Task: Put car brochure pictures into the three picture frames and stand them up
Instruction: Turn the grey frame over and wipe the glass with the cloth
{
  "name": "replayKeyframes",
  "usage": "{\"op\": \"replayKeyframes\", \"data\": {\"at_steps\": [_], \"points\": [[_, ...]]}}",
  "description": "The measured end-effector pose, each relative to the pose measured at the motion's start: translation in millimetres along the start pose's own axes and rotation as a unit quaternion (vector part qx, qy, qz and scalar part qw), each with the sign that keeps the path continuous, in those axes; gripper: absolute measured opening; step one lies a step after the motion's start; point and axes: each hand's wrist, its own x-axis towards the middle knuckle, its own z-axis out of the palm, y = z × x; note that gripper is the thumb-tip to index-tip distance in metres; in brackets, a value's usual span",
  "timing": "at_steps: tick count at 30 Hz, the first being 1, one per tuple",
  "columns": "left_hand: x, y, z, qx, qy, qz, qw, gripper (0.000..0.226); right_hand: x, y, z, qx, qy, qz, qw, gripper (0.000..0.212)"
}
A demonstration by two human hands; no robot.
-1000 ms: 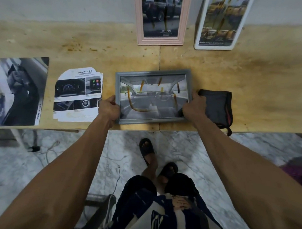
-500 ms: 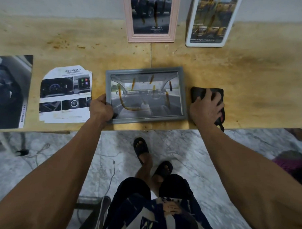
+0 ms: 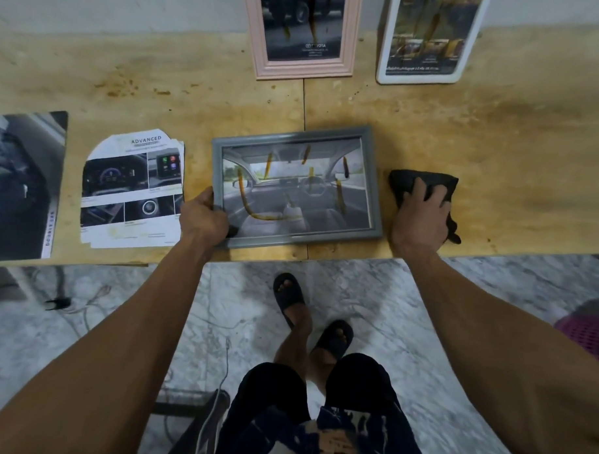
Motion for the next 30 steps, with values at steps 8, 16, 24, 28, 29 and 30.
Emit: {"op": "replayKeyframes", "data": {"at_steps": [8,16,24,28,29,30], "points": [[-1,-2,-6,0.133,0.044,0.095,0.986,0.017,20,-39,-46,0.241,0.065,-0.009,0.968,0.031],[24,-16,-13,0.294,0.087,0.242,0.921,0.047,20,-109,-28,0.158,0.055,-0.11,0.98,0.042],[39,-40,9,0.273,0.139,0.247,0.92,0.055,8,-109,19,-0.071,0.094,-0.129,0.985,0.048],[44,-45,10,0.266,0.141,0.244,0.922,0.056,11,-115,19,-0.051,0.093,-0.129,0.986,0.043],[44,-45,10,0.266,0.144,0.244,0.921,0.056,13,-116,20,-0.036,0.098,-0.13,0.986,0.041],[44,-45,10,0.268,0.147,0.244,0.92,0.056,13,-117,21,-0.018,0.103,-0.133,0.986,0.039]]}}
